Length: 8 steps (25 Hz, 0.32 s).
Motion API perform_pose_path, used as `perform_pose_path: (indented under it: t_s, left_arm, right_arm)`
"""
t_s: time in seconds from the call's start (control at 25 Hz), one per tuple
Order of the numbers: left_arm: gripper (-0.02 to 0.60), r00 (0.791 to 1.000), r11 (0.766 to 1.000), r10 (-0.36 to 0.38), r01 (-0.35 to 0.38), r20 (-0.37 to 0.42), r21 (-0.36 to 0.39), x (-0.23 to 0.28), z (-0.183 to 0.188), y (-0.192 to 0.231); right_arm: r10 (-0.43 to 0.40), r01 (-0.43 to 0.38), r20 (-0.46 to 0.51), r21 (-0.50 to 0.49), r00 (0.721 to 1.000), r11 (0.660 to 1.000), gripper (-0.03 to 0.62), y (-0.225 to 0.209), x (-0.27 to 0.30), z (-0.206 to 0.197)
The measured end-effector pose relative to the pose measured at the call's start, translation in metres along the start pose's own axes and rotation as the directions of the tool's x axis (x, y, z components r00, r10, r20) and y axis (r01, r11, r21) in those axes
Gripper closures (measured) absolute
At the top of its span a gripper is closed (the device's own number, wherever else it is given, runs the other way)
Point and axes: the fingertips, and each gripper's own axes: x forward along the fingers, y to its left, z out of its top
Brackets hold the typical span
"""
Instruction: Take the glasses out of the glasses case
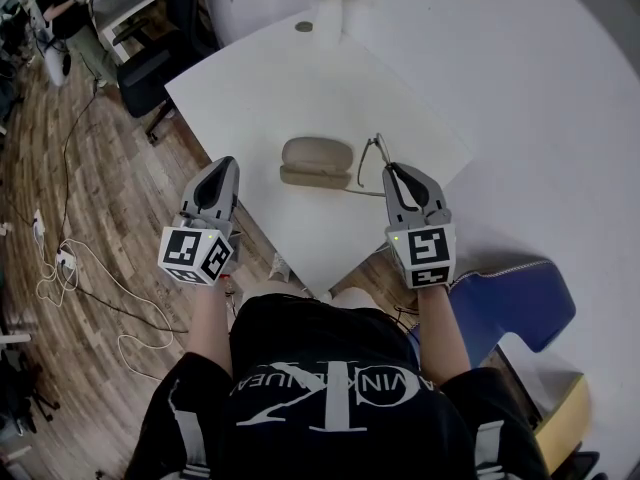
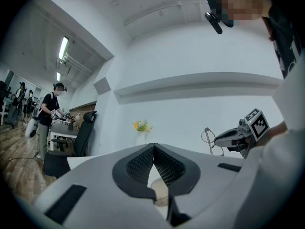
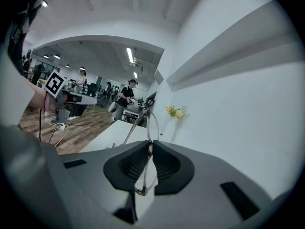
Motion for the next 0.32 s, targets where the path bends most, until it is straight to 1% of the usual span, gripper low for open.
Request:
perform_pose_path:
  t_s: [0.32]
  left_arm:
    - [0.566,1.000,1.000,0.007,-0.007,0.007,0.001,-0.0021,0.0008,0.0031]
  right_arm:
    - [0.006,-0.006,0.005,0.000,1.000,1.000,0.553,0.0039,0.0023,-0.0007]
